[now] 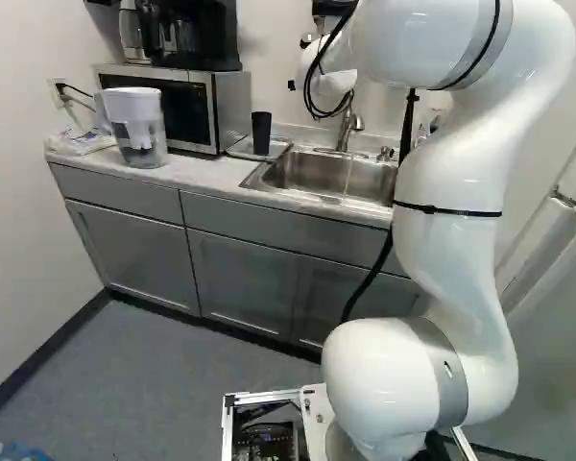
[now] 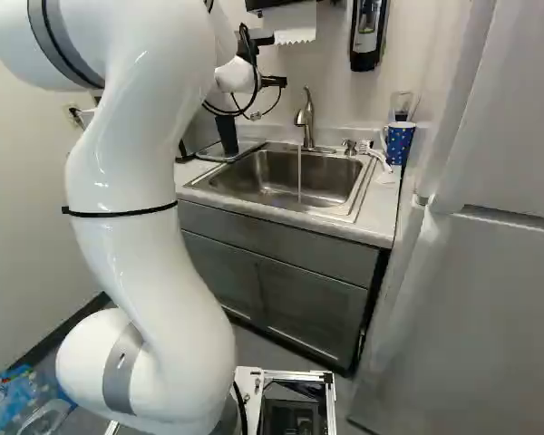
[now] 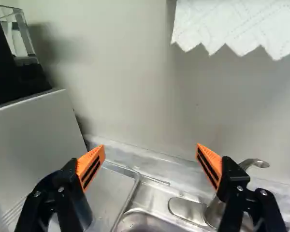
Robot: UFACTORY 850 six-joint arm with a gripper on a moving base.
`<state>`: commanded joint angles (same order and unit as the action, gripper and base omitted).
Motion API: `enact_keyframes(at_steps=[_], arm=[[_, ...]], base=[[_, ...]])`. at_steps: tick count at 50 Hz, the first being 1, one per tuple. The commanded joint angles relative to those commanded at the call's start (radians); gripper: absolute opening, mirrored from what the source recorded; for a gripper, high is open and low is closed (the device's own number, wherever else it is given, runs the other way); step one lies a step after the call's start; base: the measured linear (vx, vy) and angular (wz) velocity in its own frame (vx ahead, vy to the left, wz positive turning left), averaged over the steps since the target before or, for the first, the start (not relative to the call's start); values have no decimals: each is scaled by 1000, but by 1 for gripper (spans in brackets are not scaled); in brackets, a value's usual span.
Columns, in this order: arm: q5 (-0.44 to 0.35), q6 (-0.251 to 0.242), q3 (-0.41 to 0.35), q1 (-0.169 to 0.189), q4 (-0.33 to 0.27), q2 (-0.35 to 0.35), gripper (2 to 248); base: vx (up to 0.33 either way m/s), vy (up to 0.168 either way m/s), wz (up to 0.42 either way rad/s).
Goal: Rinse the cup and place it in the tray
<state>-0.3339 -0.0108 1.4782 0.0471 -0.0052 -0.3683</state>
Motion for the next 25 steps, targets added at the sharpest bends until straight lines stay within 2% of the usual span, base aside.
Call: enact_keyframes(at_steps=[25], arm=[[40, 0, 37, 43, 0, 8, 247]], base=[[0, 0, 0]])
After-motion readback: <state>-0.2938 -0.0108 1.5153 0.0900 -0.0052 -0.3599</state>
